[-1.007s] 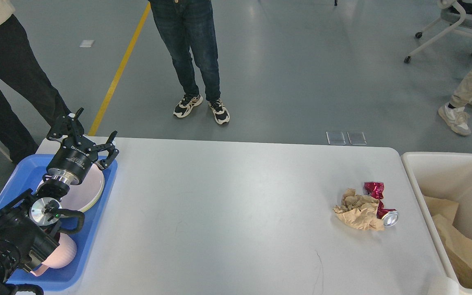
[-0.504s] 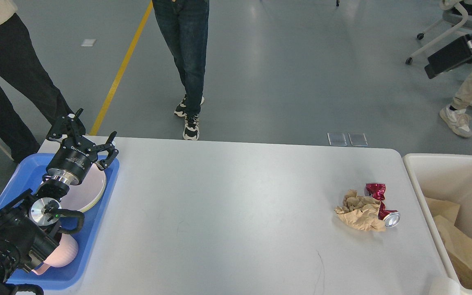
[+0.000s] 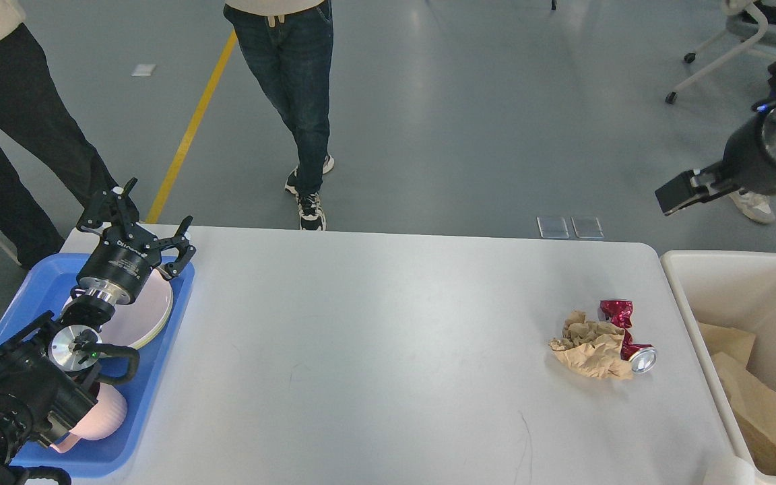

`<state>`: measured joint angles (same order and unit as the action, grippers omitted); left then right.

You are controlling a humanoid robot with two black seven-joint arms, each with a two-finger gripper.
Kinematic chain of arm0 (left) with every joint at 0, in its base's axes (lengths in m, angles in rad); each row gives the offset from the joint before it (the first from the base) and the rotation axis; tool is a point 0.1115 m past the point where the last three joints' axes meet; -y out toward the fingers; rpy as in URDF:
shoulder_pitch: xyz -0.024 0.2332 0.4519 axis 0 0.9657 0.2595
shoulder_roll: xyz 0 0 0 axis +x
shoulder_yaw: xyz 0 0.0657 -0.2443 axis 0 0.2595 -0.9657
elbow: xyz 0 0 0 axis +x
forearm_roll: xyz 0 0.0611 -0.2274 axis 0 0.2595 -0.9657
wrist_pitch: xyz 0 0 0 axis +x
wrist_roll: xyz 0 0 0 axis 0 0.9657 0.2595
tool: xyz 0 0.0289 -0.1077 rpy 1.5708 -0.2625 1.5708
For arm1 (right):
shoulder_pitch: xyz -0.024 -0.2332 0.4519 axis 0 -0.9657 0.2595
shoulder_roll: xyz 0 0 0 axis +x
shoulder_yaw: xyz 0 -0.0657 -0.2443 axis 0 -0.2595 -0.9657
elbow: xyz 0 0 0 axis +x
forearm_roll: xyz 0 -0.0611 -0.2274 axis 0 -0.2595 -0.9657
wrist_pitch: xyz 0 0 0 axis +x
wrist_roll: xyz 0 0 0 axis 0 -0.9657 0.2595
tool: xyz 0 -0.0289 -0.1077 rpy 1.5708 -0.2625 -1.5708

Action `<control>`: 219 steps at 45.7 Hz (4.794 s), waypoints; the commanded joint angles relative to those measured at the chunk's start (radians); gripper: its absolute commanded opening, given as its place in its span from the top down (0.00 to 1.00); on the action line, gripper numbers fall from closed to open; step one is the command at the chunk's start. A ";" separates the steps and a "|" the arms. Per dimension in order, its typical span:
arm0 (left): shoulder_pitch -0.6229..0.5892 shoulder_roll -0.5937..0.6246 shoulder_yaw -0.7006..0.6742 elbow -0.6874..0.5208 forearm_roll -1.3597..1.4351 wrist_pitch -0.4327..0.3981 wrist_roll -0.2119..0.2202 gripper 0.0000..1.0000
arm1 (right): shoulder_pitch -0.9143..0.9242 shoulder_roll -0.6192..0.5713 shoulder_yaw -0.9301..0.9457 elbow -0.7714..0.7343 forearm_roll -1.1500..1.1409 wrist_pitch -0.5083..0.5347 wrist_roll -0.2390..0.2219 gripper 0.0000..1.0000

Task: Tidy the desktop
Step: 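Move the right gripper back over the crumpled paper, then lower the right gripper onto the crumpled paper and grasp it, then lift the crumpled paper and release it into the white bin, then bring the right gripper down to the red soda can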

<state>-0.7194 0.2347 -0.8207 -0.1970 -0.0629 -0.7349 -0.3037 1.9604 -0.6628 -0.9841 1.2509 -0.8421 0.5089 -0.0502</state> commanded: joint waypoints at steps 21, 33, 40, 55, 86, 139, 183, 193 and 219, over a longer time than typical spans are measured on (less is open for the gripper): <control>0.000 0.000 0.000 -0.001 0.000 -0.001 0.000 0.00 | -0.669 0.179 0.274 -0.272 0.025 -0.296 -0.003 0.00; 0.000 0.000 0.000 -0.001 0.000 -0.001 0.000 0.00 | -0.781 0.238 0.308 -0.349 0.025 -0.325 -0.003 0.00; 0.000 0.000 0.000 -0.001 0.000 -0.001 0.000 0.00 | -0.841 0.275 0.311 -0.427 0.025 -0.346 -0.002 0.00; 0.000 0.000 0.000 -0.001 0.000 -0.001 0.000 0.00 | -0.890 0.296 0.308 -0.452 0.023 -0.366 0.004 0.54; 0.000 0.000 0.000 -0.001 0.000 -0.001 0.000 0.00 | -0.263 0.003 0.170 -0.130 0.046 -0.067 -0.005 1.00; 0.000 0.002 0.000 0.002 0.000 -0.003 0.000 0.00 | -1.256 0.092 0.225 -1.110 0.330 -0.466 0.043 1.00; 0.000 0.000 0.000 -0.001 0.000 -0.003 0.000 0.00 | 0.134 -0.160 -0.021 -0.214 -0.035 0.136 0.035 0.00; 0.000 0.000 0.000 0.002 0.000 -0.003 0.000 0.00 | 0.495 -0.074 -0.024 0.067 -0.031 0.451 0.041 0.00; 0.000 0.000 0.000 -0.001 0.000 -0.003 0.000 0.00 | -0.437 0.064 0.074 -0.187 -0.032 -0.202 0.041 0.00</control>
<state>-0.7194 0.2347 -0.8207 -0.1970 -0.0629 -0.7379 -0.3037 1.8161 -0.6560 -0.9987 1.2136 -0.8757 0.4460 -0.0144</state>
